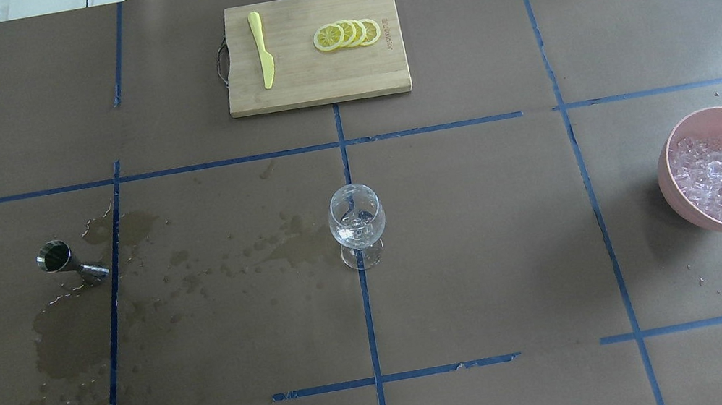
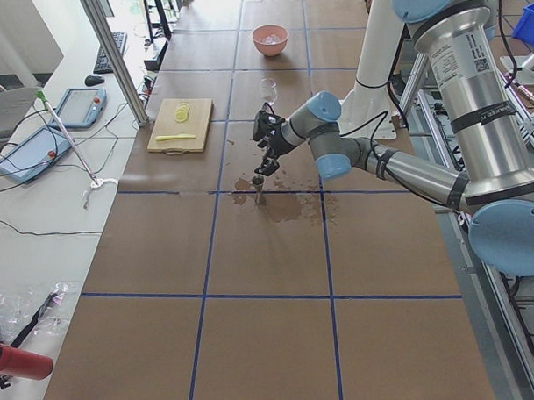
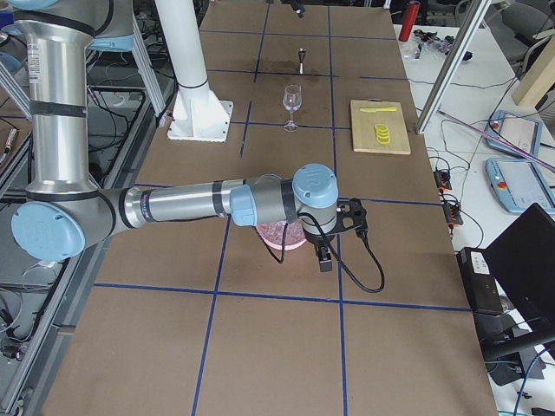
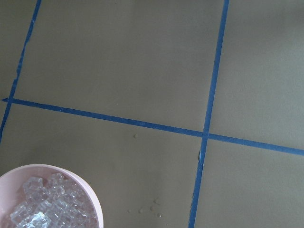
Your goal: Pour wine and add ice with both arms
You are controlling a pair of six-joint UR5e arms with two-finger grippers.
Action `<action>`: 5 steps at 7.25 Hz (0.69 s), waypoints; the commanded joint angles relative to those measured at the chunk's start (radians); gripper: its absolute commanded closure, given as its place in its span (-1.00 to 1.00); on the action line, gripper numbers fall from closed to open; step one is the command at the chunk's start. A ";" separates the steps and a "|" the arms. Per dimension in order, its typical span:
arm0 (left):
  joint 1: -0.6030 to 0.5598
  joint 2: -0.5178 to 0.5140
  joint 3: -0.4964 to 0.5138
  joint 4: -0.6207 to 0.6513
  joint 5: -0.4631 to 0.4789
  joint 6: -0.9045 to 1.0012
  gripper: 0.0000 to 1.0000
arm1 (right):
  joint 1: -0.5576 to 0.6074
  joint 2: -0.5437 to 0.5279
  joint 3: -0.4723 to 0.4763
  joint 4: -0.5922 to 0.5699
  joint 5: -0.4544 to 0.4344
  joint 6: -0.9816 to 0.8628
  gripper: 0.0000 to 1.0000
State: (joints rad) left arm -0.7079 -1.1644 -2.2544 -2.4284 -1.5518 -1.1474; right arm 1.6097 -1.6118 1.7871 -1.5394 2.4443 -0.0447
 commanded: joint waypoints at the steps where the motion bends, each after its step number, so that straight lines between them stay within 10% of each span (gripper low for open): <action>1: 0.372 0.074 -0.004 -0.014 0.425 -0.250 -0.95 | -0.001 0.000 0.011 -0.001 0.007 0.000 -1.00; 3: 0.641 0.049 0.013 0.217 0.742 -0.473 -0.95 | -0.002 0.004 0.011 -0.002 0.007 0.000 -1.00; 5: 0.665 -0.097 0.201 0.282 0.901 -0.522 -0.95 | -0.013 0.010 0.011 -0.002 0.004 0.000 -1.00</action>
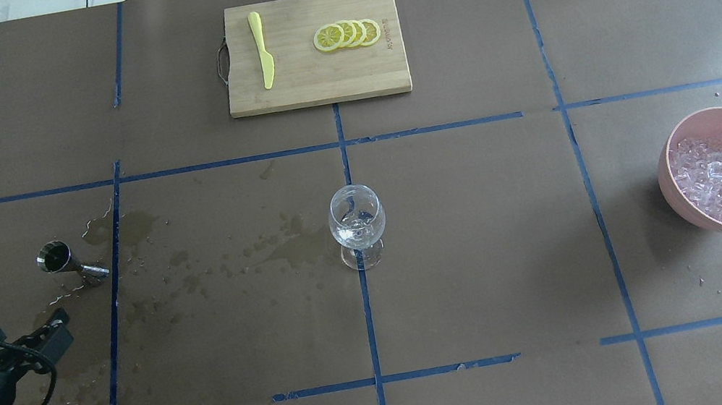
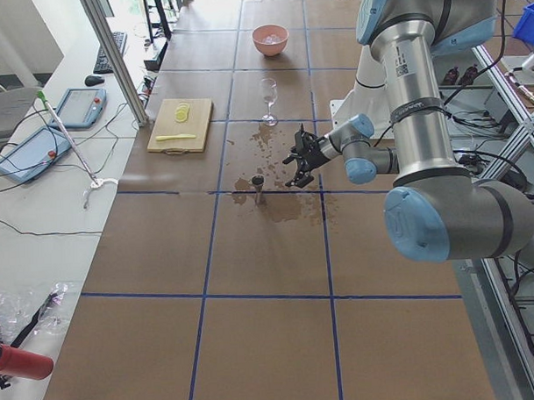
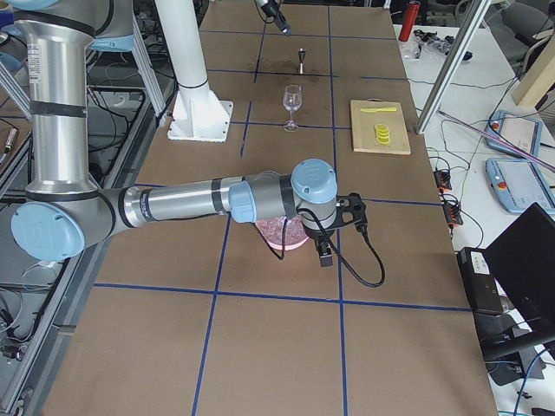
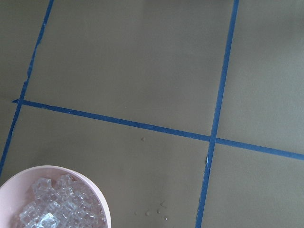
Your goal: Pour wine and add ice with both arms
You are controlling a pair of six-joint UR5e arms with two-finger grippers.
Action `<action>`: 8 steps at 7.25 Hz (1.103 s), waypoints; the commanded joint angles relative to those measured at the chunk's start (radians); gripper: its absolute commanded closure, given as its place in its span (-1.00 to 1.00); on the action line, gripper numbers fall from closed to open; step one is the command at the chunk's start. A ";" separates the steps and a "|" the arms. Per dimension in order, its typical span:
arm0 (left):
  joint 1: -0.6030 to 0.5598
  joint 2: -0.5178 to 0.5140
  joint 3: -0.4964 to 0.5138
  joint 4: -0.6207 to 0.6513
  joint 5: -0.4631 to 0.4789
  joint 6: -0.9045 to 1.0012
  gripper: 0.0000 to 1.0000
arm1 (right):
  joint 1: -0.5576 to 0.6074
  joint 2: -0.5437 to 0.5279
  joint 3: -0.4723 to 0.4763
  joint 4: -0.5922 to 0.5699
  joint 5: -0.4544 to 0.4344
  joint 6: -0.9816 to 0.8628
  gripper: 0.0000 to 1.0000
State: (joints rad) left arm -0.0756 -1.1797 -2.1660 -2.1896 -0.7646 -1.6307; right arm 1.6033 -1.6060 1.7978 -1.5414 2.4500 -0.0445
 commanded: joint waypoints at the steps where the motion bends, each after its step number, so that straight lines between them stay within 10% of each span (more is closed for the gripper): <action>1: 0.031 -0.160 0.220 0.045 0.167 -0.038 -0.92 | -0.006 0.008 0.000 0.000 -0.002 0.001 -1.00; 8: -0.062 -0.369 0.501 0.045 0.372 -0.034 -0.75 | -0.025 0.018 -0.006 -0.003 -0.005 0.002 -1.00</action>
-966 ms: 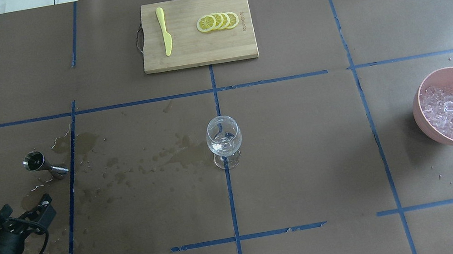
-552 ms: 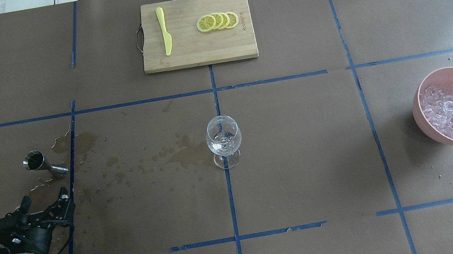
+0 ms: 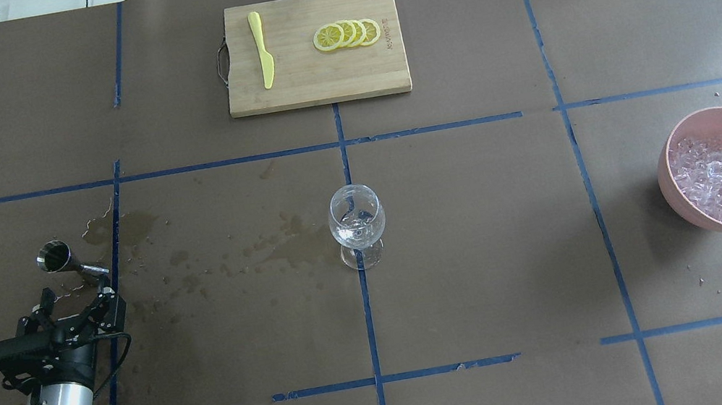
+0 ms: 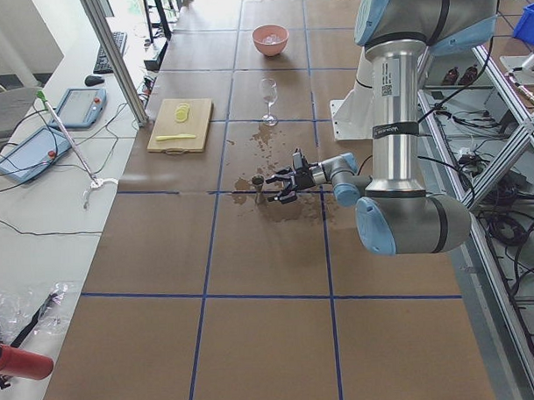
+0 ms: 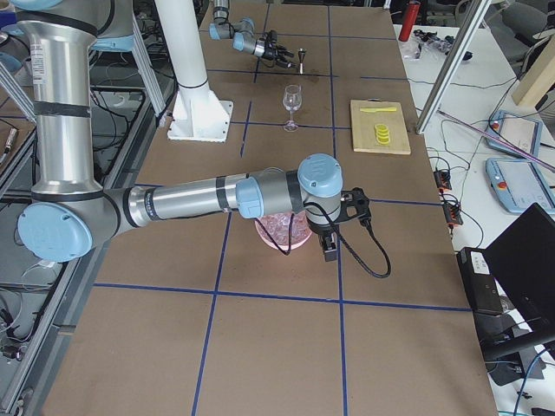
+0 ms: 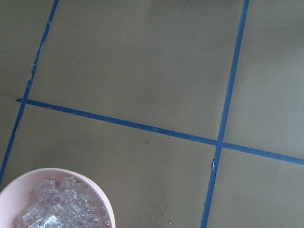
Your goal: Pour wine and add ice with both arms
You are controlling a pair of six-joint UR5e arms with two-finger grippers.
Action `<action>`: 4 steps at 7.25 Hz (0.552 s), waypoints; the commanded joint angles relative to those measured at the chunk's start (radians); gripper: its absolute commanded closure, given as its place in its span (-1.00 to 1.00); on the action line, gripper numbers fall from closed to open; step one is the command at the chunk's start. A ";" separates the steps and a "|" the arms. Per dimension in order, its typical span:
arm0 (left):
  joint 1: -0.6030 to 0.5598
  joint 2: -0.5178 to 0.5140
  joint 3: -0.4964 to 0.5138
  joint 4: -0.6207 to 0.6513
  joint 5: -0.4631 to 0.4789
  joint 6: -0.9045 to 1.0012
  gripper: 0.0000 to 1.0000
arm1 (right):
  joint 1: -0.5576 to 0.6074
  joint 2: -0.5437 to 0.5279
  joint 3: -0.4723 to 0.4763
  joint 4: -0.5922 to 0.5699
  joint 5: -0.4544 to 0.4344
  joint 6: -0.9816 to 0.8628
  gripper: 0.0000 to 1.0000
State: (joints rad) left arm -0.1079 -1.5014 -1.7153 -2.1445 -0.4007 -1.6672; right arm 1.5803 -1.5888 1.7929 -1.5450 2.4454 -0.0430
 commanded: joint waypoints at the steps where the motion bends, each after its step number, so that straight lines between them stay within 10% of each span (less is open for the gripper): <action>1: -0.053 -0.048 0.054 0.000 0.008 0.004 -0.70 | -0.002 0.001 -0.001 0.000 0.000 0.000 -1.00; 4: -0.087 -0.049 0.054 -0.002 0.008 0.004 -0.47 | -0.002 0.001 -0.001 0.000 0.000 0.000 -1.00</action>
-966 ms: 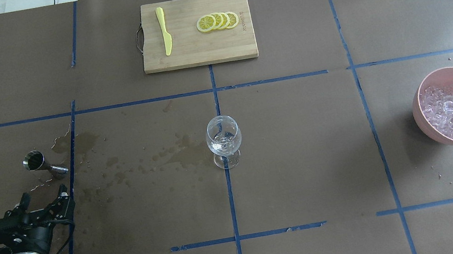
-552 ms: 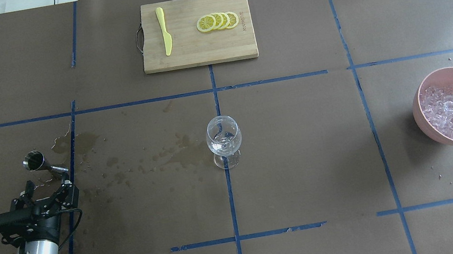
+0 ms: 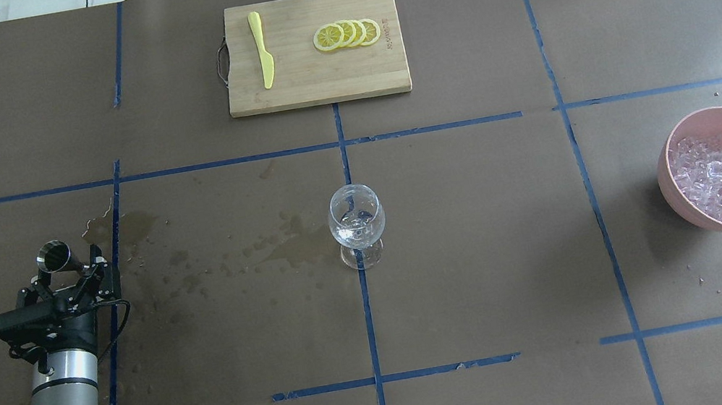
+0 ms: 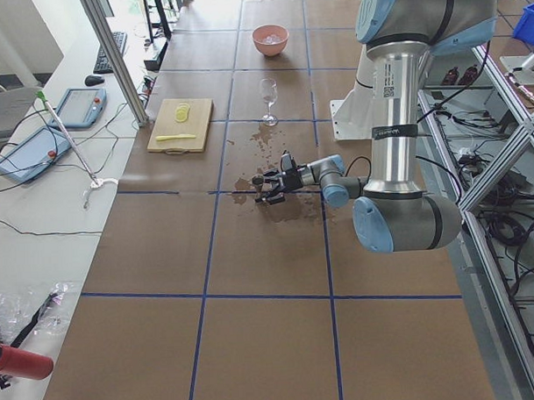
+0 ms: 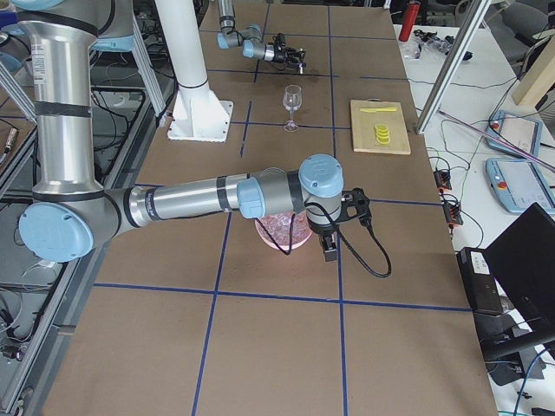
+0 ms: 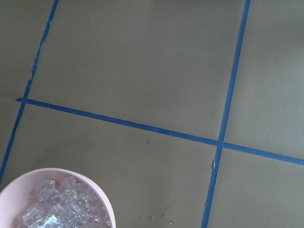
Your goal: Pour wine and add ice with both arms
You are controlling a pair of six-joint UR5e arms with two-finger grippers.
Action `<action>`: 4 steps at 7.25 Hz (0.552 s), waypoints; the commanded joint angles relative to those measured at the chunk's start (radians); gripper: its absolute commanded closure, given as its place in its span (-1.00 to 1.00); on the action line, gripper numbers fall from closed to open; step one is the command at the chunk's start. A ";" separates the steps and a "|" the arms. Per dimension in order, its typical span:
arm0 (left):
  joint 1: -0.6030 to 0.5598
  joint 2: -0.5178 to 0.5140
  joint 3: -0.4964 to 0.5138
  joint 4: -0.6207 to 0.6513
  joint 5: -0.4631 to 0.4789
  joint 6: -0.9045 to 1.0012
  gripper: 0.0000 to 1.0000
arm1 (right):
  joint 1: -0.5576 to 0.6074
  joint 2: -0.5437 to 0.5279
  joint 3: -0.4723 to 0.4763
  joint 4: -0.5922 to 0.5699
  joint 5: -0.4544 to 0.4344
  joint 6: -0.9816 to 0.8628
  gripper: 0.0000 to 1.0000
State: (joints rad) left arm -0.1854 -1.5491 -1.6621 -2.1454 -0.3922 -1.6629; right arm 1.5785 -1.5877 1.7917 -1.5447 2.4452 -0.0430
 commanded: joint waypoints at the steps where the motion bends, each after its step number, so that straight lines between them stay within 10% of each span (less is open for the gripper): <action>1: -0.009 -0.009 0.002 -0.001 -0.001 0.000 -0.33 | -0.002 0.000 0.000 -0.002 0.000 0.000 -1.00; 4: -0.008 -0.034 0.041 -0.001 -0.001 0.000 -0.03 | -0.002 0.000 -0.002 -0.003 0.000 0.000 -1.00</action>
State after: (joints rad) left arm -0.1931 -1.5729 -1.6403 -2.1460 -0.3923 -1.6628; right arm 1.5770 -1.5877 1.7904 -1.5465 2.4452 -0.0429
